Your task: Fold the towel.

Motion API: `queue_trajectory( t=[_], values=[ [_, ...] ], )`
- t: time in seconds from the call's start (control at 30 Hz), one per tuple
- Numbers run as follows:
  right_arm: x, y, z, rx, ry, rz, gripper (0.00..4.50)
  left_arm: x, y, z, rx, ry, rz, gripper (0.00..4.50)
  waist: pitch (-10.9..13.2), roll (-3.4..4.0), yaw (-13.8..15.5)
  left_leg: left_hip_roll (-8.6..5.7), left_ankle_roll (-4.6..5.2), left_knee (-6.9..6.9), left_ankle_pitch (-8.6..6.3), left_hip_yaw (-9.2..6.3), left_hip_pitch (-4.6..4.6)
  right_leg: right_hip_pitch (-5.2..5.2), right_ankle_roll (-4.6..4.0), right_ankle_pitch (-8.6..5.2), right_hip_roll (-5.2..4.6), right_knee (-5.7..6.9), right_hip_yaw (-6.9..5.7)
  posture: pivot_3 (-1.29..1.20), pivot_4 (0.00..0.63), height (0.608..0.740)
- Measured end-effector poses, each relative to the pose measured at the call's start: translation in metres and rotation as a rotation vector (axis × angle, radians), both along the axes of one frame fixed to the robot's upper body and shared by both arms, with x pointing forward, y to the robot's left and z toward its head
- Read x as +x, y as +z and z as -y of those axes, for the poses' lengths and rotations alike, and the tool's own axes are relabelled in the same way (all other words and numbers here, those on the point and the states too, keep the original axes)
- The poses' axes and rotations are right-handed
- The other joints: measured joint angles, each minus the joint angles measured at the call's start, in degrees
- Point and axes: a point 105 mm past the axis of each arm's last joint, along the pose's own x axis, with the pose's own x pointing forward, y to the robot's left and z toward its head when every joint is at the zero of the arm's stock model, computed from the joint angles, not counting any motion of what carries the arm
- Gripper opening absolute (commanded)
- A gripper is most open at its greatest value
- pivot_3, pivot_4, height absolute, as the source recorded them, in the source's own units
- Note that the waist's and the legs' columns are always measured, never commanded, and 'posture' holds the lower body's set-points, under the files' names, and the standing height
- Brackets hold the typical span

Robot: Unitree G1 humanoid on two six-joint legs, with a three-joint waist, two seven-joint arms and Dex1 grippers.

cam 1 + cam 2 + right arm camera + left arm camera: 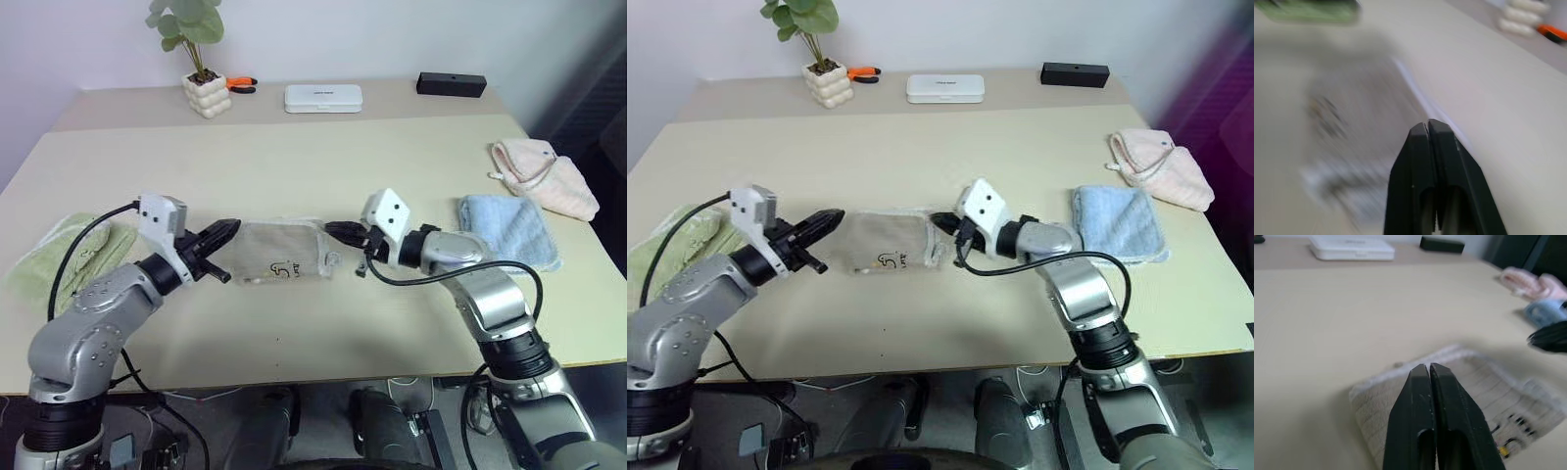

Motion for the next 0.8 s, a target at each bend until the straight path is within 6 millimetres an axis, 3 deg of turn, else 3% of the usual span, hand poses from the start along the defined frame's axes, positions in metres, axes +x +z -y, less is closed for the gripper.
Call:
queue_trajectory(
  t=[0.1, 0.2, 0.23, 0.3, 0.4, 0.53, 0.63, 0.8],
  values=[
    [0.002, -0.014, -0.025, -0.011, 0.017, -0.043, 0.0, 0.008, -0.03, 0.013, 0.05, -0.002, -0.053, 0.06, 0.0, 0.02, -0.1, 0.0, -0.02, -0.01, 0.01, 0.0, 0.03, -0.01, -0.01, 0.02, 0.02, 0.02, 0.0, 0.0, 0.15, 0.74],
    [0.007, -0.055, -0.026, -0.131, -0.026, -0.12, 0.0, 0.011, -0.06, 0.02, 0.127, -0.007, -0.107, 0.06, 0.0, 0.02, 0.0, -0.01, -0.02, -0.03, 0.01, 0.01, 0.01, -0.04, -0.01, 0.03, 0.03, 0.02, -0.01, 0.0, 0.15, 0.74],
    [0.009, -0.067, -0.023, -0.163, -0.05, -0.144, 0.0, 0.013, -0.064, 0.02, 0.138, 0.002, -0.105, 0.06, 0.0, 0.02, 0.0, -0.01, -0.02, -0.02, 0.01, 0.01, 0.01, -0.06, 0.0, 0.03, 0.03, 0.03, -0.01, 0.0, 0.15, 0.74],
    [0.01, -0.069, -0.021, -0.17, -0.063, -0.127, 0.0, 0.015, -0.062, 0.022, 0.128, 0.009, -0.081, 0.06, 0.0, 0.07, -0.1, -0.01, -0.02, -0.02, 0.01, 0.01, 0.02, -0.05, 0.0, 0.04, 0.02, 0.05, 0.0, 0.0, 0.15, 0.74],
    [0.012, -0.066, -0.018, -0.146, -0.079, -0.134, 0.9, 0.014, -0.058, 0.022, 0.072, 0.022, -0.05, 0.0, -0.1, 0.06, -0.1, 0.01, -0.04, -0.01, 0.02, -0.01, 0.03, -0.05, -0.01, 0.05, 0.03, 0.06, -0.01, 0.0, 0.15, 0.74],
    [0.018, -0.048, 0.003, -0.045, -0.15, -0.204, 2.86, 0.005, -0.046, 0.0, 0.007, 0.089, 0.0, 0.0, 0.0, 0.06, -0.2, 0.02, -0.04, -0.04, 0.02, -0.02, 0.0, -0.09, -0.01, 0.05, 0.03, 0.06, -0.01, 0.0, 0.15, 0.74],
    [0.022, -0.033, 0.02, 0.034, -0.22, -0.272, 4.43, -0.012, -0.036, -0.023, 0.034, 0.125, 0.049, 0.0, 0.0, 0.06, -0.4, 0.06, -0.07, -0.05, -0.01, -0.02, 0.0, -0.1, -0.04, 0.04, 0.0, 0.05, 0.01, 0.0, 0.15, 0.74],
    [0.02, -0.039, 0.024, 0.097, -0.276, -0.439, 4.43, -0.033, -0.035, -0.041, 0.084, 0.116, 0.059, 0.0, 0.0, 0.07, -0.3, 0.09, -0.08, -0.05, -0.02, -0.02, 0.0, -0.09, -0.24, -0.07, 0.0, 0.04, 0.0, 0.0, 0.15, 0.74]
  ],
)
